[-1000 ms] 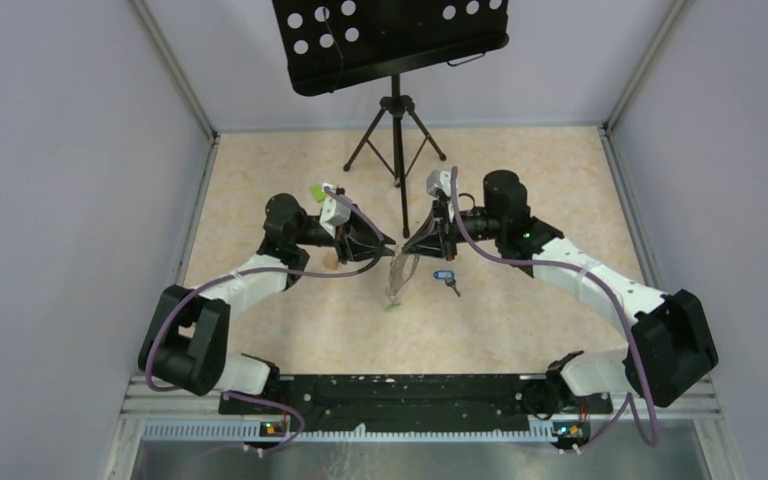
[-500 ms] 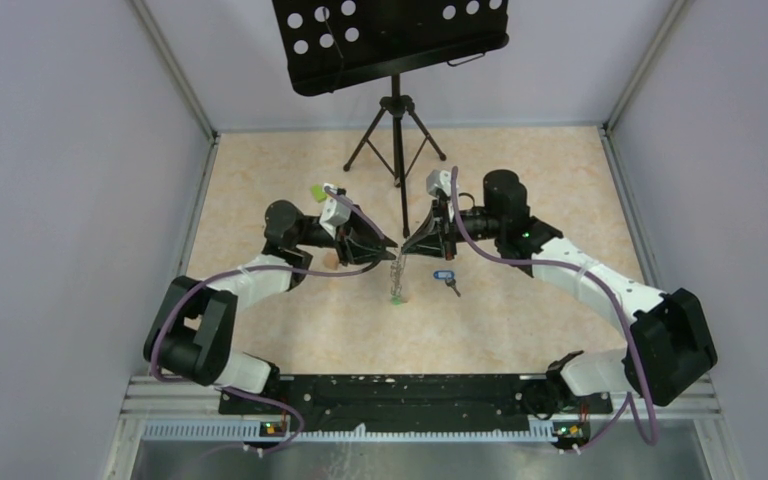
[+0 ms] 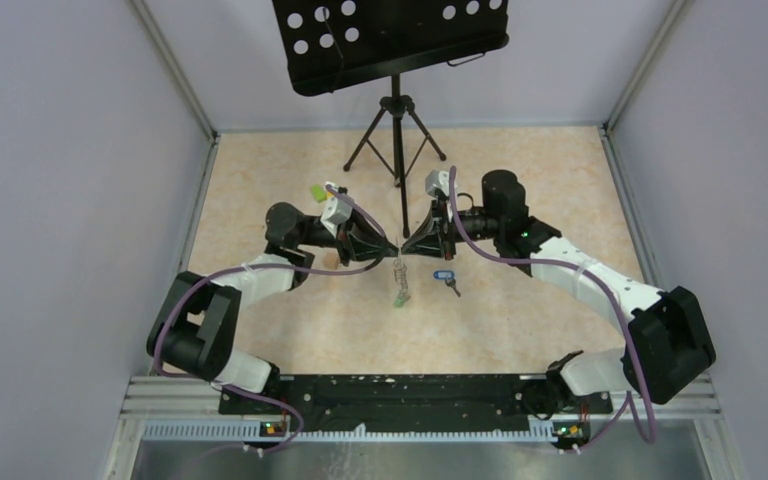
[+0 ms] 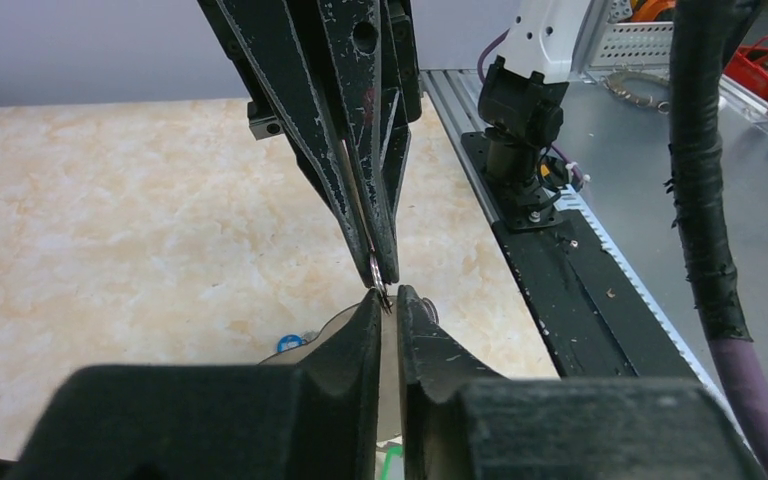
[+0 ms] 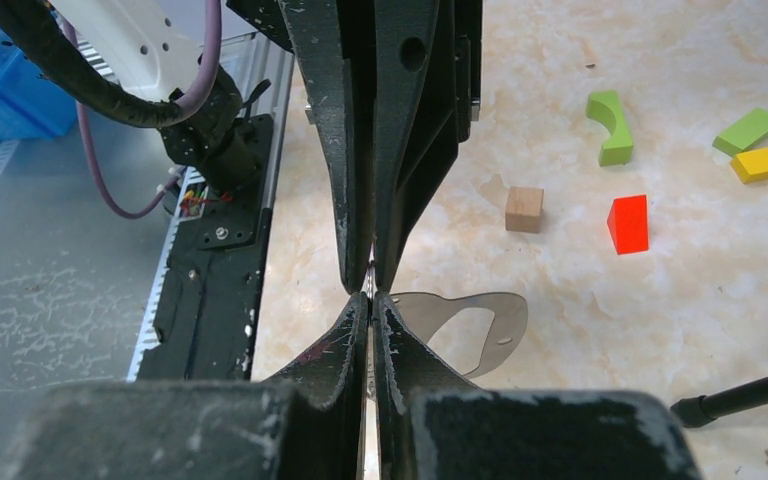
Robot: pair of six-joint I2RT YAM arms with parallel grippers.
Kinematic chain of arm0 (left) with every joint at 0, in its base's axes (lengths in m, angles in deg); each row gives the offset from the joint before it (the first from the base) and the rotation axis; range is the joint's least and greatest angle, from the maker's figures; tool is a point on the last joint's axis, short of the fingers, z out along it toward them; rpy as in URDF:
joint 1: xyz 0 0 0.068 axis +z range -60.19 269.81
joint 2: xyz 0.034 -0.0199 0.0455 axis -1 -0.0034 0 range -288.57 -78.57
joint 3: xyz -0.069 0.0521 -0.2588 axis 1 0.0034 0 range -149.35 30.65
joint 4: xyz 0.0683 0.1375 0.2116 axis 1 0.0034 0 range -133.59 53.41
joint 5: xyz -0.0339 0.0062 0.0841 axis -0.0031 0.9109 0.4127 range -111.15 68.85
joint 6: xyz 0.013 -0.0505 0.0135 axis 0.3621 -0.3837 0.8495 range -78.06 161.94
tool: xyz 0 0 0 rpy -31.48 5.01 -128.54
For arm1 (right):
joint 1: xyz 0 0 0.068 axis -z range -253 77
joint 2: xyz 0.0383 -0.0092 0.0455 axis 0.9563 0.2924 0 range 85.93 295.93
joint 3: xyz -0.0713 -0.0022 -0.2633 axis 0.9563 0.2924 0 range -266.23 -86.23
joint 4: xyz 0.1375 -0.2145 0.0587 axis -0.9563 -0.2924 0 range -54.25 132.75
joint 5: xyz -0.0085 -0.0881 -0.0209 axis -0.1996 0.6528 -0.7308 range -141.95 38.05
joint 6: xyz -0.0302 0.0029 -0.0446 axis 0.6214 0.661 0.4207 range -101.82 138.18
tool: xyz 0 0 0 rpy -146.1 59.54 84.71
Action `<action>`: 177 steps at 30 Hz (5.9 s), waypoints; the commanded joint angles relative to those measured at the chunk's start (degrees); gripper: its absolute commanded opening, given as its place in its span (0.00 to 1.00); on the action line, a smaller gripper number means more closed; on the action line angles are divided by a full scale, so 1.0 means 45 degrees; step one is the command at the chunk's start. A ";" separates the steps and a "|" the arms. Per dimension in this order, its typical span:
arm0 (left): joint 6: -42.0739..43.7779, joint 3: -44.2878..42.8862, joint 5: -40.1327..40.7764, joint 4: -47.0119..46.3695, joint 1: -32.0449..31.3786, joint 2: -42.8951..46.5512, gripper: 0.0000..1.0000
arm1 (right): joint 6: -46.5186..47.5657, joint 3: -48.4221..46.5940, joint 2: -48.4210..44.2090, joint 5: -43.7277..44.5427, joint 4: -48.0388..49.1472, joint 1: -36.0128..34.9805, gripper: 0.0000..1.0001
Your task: Put the keys on the keyring
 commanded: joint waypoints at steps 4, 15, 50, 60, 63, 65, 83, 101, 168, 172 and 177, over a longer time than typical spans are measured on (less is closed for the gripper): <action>-0.0446 -0.0181 -0.0128 -0.0990 -0.0062 -0.0156 0.00 | 0.0134 -0.0027 0.0059 -0.0162 0.0671 0.0125 0.00; 1.0318 -0.3108 0.2737 1.4597 -0.0755 0.1742 0.00 | 0.4356 -0.0106 -0.0742 0.1861 -0.2511 0.0101 0.19; 1.1223 -0.3589 0.2967 1.6317 -0.1397 0.2140 0.00 | 0.4939 -0.0510 0.0087 0.1866 -0.2924 -0.0929 0.26; 1.1309 -0.3373 0.2690 1.6257 -0.1395 0.1977 0.00 | 0.4840 -0.0648 0.0088 0.2030 -0.2900 -0.0986 0.20; 1.1321 -0.3324 0.2619 1.6259 -0.1395 0.1929 0.00 | 0.4857 -0.0668 0.0068 0.2078 -0.2897 -0.1005 0.20; 1.1331 -0.3287 0.2573 1.6259 -0.1414 0.1889 0.00 | 0.4886 -0.0713 0.0068 0.2103 -0.2932 -0.1026 0.19; 1.1346 -0.3157 0.2425 1.6256 -0.1405 0.1725 0.00 | 0.5196 -0.0793 0.0043 0.2182 -0.3216 -0.1198 0.04; 1.3784 -0.2264 0.2482 1.6620 -0.1117 0.2760 0.60 | 0.8758 -0.0294 -0.1217 0.1504 -0.5221 -0.0949 0.00; 1.3139 -0.3059 0.3446 1.6688 -0.1700 0.2247 0.00 | 0.5607 0.0202 -0.0708 0.1737 -0.2390 -0.0604 0.26; 1.3156 -0.3026 0.3380 1.6747 -0.1748 0.2250 0.00 | 0.5838 0.0153 -0.0713 0.1718 -0.2624 -0.0803 0.26; 1.3114 -0.3044 0.3293 1.6757 -0.1794 0.2173 0.00 | 0.6043 -0.0002 -0.0513 0.1621 -0.2882 -0.1140 0.25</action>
